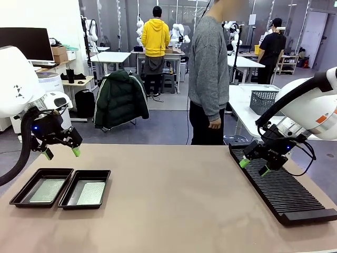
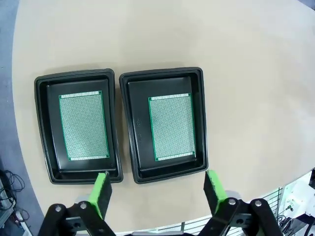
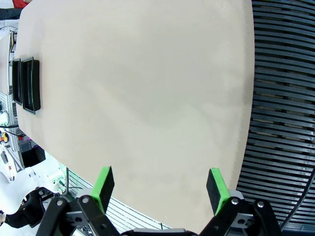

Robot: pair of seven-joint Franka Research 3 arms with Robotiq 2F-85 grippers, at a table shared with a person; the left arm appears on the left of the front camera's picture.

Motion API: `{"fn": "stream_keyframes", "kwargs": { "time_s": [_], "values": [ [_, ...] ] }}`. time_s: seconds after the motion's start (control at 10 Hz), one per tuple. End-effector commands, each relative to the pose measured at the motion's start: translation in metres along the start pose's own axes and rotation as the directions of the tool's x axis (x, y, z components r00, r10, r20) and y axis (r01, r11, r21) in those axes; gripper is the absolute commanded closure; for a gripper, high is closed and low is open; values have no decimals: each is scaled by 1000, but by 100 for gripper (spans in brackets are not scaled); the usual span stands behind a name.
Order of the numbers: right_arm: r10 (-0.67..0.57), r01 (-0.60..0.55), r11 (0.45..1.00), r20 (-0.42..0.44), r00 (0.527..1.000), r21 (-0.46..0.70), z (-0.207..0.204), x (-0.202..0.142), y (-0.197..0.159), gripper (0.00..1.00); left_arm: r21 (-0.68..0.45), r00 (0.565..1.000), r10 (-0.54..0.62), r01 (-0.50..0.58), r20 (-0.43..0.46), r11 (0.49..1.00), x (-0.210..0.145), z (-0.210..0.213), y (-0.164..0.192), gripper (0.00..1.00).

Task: Inspect and transfer BCBs to ESD trays.
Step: Pick up the ESD tray and place it on the left side of the table.

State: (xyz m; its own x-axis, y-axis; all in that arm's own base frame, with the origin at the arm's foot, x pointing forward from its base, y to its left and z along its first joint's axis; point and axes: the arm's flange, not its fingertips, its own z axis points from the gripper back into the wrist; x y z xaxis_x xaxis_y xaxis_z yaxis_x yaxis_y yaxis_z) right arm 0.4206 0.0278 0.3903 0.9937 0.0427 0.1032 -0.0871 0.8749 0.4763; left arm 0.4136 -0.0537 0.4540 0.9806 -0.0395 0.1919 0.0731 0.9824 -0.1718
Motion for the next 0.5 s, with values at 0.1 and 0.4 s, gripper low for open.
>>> {"fn": "stream_keyframes", "kwargs": {
  "time_s": [0.1, 0.4],
  "values": [
    [-6, 6, 1000, 0, 1000, 2, 1, -1, 1, 0, 19, 1000, 11, -12, 3, 1000, 0, 0, 0, 0],
    [-6, 6, 1000, 0, 1000, 2, 1, -1, 1, 0, 19, 1000, 11, -12, 3, 1000, 0, 0, 0, 0]
  ]
}}
